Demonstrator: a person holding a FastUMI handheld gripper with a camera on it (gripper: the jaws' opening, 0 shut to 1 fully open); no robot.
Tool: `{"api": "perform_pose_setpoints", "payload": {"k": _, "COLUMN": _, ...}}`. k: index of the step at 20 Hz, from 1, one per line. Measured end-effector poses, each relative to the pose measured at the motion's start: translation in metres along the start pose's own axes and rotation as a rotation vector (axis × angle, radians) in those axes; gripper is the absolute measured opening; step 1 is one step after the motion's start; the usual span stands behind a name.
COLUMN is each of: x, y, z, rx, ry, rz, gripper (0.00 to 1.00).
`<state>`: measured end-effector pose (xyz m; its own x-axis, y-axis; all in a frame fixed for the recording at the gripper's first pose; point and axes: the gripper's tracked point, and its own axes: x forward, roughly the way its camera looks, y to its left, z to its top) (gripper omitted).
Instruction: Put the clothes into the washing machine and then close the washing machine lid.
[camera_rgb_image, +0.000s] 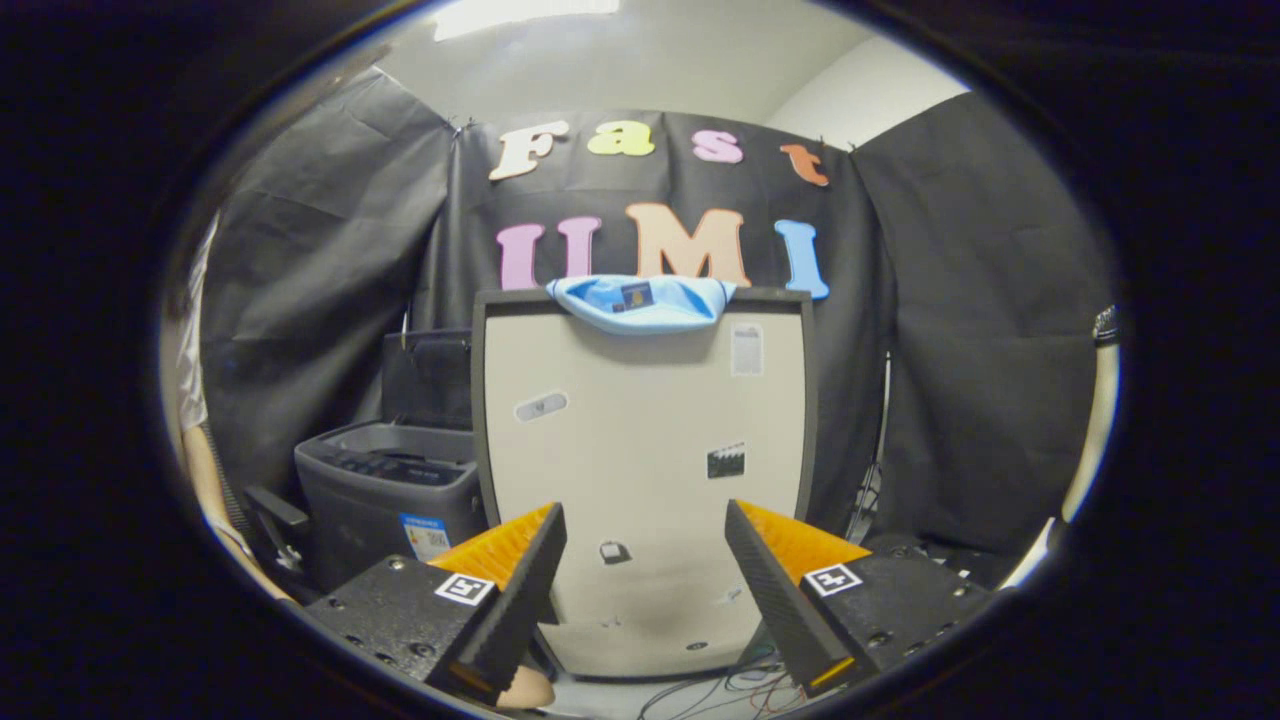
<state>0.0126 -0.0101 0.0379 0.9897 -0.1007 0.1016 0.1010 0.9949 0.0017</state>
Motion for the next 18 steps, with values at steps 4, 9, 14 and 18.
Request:
{"api": "perform_pose_setpoints", "payload": {"k": 4, "x": 0.038, "y": 0.006, "z": 0.053, "rx": 0.005, "ry": 0.026, "rz": -0.029, "gripper": 0.97}}
{"api": "perform_pose_setpoints", "payload": {"k": 9, "x": 0.099, "y": 0.031, "z": 0.143, "rx": -0.027, "ry": 0.015, "rz": -0.016, "gripper": 0.97}}
{"api": "perform_pose_setpoints", "payload": {"k": 14, "x": 0.163, "y": 0.052, "z": 0.208, "rx": -0.047, "ry": -0.002, "rz": 0.002, "gripper": 0.97}}
{"api": "perform_pose_setpoints", "payload": {"k": 18, "x": 0.213, "y": 0.051, "z": 0.211, "rx": -0.093, "ry": 0.053, "rz": -0.037, "gripper": 0.97}}
